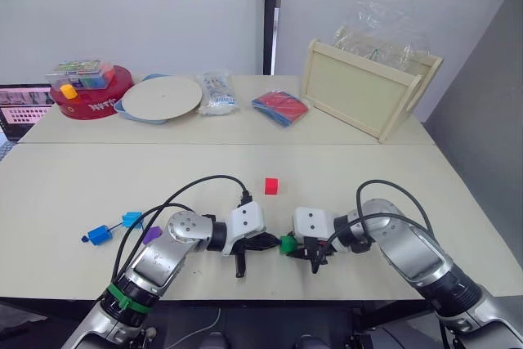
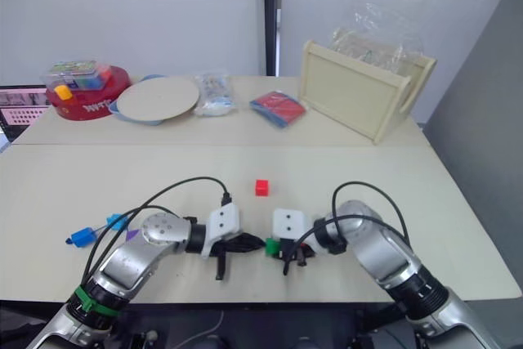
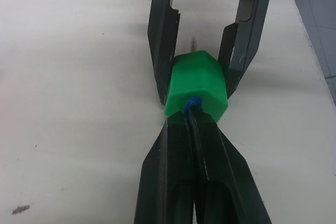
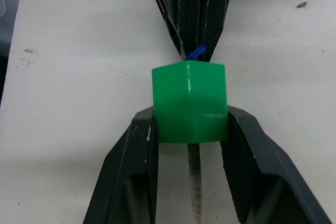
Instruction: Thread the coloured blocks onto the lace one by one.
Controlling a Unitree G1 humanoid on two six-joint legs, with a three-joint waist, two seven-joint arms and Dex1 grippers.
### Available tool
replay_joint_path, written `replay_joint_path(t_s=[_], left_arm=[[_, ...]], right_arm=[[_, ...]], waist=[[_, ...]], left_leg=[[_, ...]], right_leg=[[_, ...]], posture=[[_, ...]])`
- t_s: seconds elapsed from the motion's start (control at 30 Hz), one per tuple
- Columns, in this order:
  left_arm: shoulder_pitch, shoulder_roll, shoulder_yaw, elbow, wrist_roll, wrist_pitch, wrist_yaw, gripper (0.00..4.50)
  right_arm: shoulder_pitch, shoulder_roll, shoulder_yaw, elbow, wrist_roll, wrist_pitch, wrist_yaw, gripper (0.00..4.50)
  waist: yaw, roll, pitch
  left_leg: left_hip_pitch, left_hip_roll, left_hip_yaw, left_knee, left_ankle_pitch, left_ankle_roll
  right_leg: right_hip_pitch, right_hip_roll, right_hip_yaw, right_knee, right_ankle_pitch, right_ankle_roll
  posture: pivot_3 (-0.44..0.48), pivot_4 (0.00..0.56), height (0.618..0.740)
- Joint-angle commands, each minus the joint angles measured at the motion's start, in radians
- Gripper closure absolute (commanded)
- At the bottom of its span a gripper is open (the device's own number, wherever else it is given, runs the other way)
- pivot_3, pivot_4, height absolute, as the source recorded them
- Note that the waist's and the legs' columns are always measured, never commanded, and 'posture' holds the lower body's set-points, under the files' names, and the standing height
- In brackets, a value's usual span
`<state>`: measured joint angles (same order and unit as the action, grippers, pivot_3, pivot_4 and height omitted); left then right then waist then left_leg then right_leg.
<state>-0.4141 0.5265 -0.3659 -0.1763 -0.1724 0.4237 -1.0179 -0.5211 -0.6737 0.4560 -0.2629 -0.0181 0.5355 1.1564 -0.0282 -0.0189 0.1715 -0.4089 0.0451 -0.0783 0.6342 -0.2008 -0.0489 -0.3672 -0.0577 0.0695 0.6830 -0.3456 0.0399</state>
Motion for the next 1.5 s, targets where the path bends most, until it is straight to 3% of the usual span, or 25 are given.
replay_joint_path(t_s=[0.03,0.13,0.4,0.5,0.57,0.8,1.23,1.43,1.5], left_arm=[[-0.001,0.003,0.016,-0.030,-0.019,0.017,-0.003,4.46],[0.012,0.019,0.040,-0.056,-0.056,0.043,-0.023,3.68],[0.018,0.119,0.066,-0.110,-0.066,0.070,-0.062,1.08],[0.014,0.132,0.067,-0.113,-0.072,0.074,-0.066,1.08],[-0.006,0.113,0.044,-0.090,-0.054,0.058,-0.060,1.04],[-0.081,0.033,-0.017,-0.011,-0.022,0.034,-0.065,1.04],[-0.155,-0.070,-0.096,0.176,0.030,-0.062,-0.124,1.04],[-0.155,-0.076,-0.099,0.195,0.040,-0.084,-0.141,2.85],[-0.153,-0.074,-0.099,0.197,0.045,-0.087,-0.144,3.22]], right_arm=[[-0.011,0.023,0.011,-0.007,0.000,0.022,-0.017,3.31],[-0.011,0.032,0.016,-0.012,0.000,0.040,-0.023,3.31],[0.001,0.046,0.024,-0.044,0.012,0.097,-0.037,3.31],[0.002,0.048,0.018,-0.047,0.015,0.108,-0.048,3.31],[0.006,0.042,-0.005,-0.055,0.027,0.122,-0.057,2.30],[0.067,-0.042,-0.119,-0.132,0.096,0.136,-0.056,0.02],[0.184,-0.083,-0.179,-0.159,0.139,0.107,-0.112,0.02],[0.201,-0.085,-0.182,-0.150,0.149,0.086,-0.121,0.00],[0.204,-0.084,-0.183,-0.148,0.156,0.081,-0.122,0.00]], waist=[[-0.001,0.000,0.000],[-0.003,0.000,0.000],[-0.012,0.000,0.000],[-0.012,0.000,0.000],[-0.011,0.000,0.000],[0.004,0.000,0.000],[0.009,0.000,0.000],[0.011,0.000,0.000],[0.012,0.000,0.000]], left_leg=[[0.000,0.000,0.000,0.000,0.000,0.000],[0.000,0.000,0.000,0.000,0.000,0.000],[0.000,0.000,0.000,0.000,0.000,0.000],[0.000,0.000,0.000,0.000,0.000,0.000],[0.000,0.000,0.000,0.000,0.000,0.000],[-0.002,-0.001,0.000,0.001,0.000,0.000],[-0.003,-0.001,0.000,0.002,0.000,0.000],[-0.003,-0.001,0.000,0.003,0.000,0.001],[-0.003,-0.001,0.000,0.003,0.000,0.001]], right_leg=[[0.000,0.000,0.000,0.000,0.000,0.000],[0.000,0.000,0.000,0.000,0.000,0.000],[0.000,0.000,0.000,0.000,0.000,0.000],[0.000,0.000,0.000,0.000,0.000,0.000],[0.000,0.000,0.000,0.000,0.000,0.000],[0.000,-0.001,0.000,-0.001,0.000,0.000],[-0.001,-0.001,0.000,-0.001,0.000,0.000],[-0.001,0.000,0.000,-0.001,0.000,0.000],[-0.001,0.000,0.000,0.000,0.000,0.000]], posture=[[0.000,0.150,0.740],[0.000,0.150,0.740],[0.000,0.150,0.740],[0.000,0.150,0.740],[0.000,0.150,0.740],[0.000,0.150,0.740],[0.000,0.150,0.740],[0.000,0.150,0.740],[0.000,0.150,0.740]])
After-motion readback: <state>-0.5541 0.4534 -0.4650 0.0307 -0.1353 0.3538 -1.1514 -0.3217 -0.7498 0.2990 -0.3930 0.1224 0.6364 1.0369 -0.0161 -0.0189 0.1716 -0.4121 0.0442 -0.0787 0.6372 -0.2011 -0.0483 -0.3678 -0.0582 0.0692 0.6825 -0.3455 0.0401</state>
